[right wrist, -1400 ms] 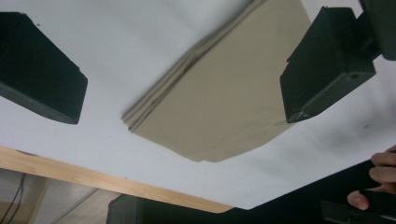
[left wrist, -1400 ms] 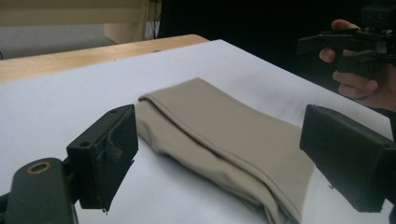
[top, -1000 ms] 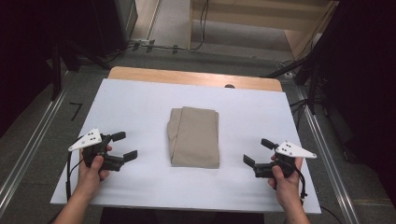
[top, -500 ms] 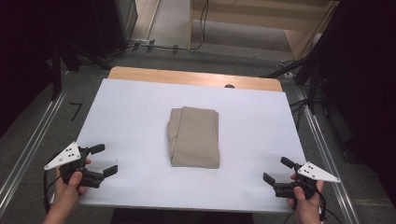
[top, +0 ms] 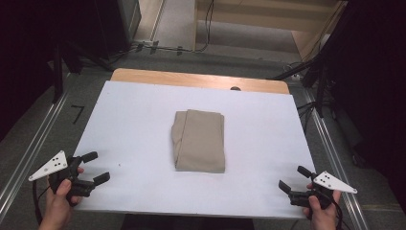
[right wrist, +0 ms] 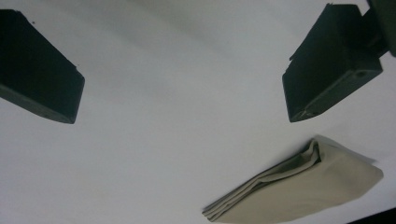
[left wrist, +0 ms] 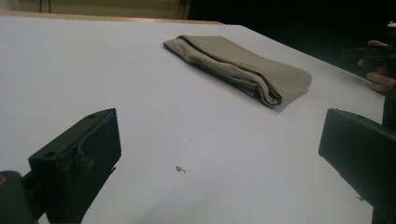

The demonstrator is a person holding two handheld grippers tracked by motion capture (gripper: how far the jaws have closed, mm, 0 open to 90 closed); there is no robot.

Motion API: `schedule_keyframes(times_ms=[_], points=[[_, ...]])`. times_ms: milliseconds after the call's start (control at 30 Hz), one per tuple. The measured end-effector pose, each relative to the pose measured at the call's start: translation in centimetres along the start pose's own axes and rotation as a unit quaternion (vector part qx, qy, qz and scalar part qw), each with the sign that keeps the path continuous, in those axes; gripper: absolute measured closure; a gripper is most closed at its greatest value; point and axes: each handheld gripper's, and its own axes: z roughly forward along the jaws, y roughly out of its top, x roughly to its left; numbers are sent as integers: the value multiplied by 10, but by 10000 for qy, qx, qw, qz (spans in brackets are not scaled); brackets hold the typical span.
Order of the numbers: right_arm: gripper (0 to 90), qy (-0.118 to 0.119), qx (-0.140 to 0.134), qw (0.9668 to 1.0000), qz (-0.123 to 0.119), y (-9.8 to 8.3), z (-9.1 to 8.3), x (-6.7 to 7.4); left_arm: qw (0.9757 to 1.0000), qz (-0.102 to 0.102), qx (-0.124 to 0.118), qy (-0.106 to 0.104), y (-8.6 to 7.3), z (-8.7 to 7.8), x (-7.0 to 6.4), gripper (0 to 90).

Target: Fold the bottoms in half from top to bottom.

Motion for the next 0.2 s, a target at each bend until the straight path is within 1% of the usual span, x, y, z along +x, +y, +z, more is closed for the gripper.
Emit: schedule_keyframes(times_ms=[100,167,200], points=[[0,75,-120,9996,251,-1,-2,-5,10000,-47,-9,-62,-1,0,1,0],[0,66,-108,9996,259,-1,-2,-5,10000,-55,0,-67,-1,1,1,0],[0,71,-83,9997,196,0,-1,-4,10000,-57,23,-42,-1,2,1,0]])
